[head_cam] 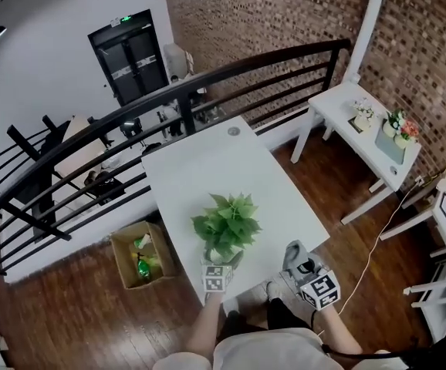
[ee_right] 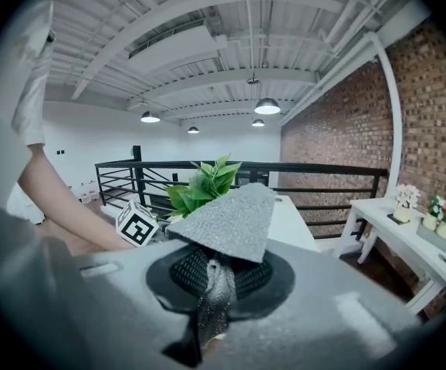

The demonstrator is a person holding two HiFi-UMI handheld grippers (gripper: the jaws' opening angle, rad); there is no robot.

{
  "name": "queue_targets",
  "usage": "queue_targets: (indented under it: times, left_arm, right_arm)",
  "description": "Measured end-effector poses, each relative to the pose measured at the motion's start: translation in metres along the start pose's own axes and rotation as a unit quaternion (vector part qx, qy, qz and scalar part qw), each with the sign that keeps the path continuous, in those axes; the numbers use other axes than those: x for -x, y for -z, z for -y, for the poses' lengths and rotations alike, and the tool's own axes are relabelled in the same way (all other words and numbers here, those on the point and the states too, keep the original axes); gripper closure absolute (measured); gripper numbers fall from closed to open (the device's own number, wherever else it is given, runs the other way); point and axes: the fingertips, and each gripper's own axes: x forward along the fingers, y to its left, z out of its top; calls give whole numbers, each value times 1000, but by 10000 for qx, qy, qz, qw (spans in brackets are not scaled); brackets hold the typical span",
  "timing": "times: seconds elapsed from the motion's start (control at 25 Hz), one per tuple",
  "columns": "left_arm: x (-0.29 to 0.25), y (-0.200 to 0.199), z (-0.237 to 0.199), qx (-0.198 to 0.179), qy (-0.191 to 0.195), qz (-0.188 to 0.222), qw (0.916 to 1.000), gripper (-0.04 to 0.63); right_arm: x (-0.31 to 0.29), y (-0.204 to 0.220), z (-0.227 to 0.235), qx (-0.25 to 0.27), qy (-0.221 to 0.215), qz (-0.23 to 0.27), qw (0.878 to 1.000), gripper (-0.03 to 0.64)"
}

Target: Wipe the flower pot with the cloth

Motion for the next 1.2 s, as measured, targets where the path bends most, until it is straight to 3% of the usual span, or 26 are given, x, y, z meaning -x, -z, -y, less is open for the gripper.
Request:
queue_targets:
  times: [0.24, 0.32, 0.48, 0.64, 0.8, 0.92, 1.04, 1.2]
  left_arm:
    - [81, -27, 18, 345, -466, 924, 9940, 45]
    - [117, -46, 32, 148, -728, 1273, 9891, 57]
    - [173, -73, 92, -788, -1242, 1650, 9753, 67]
    - [212, -88, 181, -550, -1534, 2050, 9651, 86]
    - [226, -85, 253, -195, -1660, 2234, 9603, 91]
    - [251, -87, 288, -519, -1760, 2179, 9586, 100]
    - [273, -101, 300, -735, -1784, 2320, 9534, 103]
    - [305, -101, 298, -698, -1854, 2492, 9480, 123]
  right_arm:
    - [3, -23, -24, 91, -315, 544, 9980, 601]
    - [8, -38, -32, 214, -549, 920, 9940, 601]
    - [39, -50, -30, 357, -895, 1515, 9837, 601]
    - [104, -43, -12, 564, -1166, 1811, 9749, 601]
    - [158, -25, 18, 454, -1127, 1825, 9757, 601]
    - [192, -14, 21, 563, -950, 1660, 9799, 601]
    - [214, -22, 23, 619, -782, 1775, 9791, 601]
    - [235, -27, -3, 738, -816, 1933, 9749, 601]
